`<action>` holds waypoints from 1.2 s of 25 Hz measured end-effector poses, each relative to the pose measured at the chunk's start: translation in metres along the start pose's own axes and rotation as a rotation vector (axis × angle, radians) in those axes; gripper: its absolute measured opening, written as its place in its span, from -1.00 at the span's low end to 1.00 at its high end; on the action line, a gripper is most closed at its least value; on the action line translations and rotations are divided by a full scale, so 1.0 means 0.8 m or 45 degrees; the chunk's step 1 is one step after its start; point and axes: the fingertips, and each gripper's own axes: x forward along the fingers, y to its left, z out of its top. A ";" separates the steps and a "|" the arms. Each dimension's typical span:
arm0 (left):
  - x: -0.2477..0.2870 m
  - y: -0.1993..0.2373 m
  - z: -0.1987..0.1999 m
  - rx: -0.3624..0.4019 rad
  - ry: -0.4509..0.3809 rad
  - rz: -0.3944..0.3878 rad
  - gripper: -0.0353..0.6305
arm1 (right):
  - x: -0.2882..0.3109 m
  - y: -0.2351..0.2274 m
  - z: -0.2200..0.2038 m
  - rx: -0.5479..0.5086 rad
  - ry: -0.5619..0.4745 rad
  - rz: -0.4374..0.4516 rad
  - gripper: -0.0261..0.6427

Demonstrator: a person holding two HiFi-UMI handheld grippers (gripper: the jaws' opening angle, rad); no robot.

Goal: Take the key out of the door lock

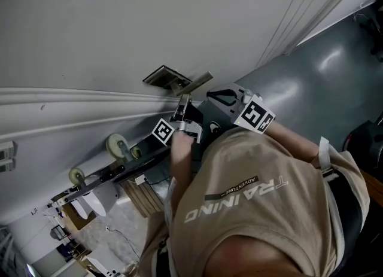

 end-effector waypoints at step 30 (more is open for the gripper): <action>-0.127 -0.018 -0.023 0.381 -0.061 0.043 -0.82 | 0.002 0.080 -0.012 0.017 0.046 -0.032 -0.88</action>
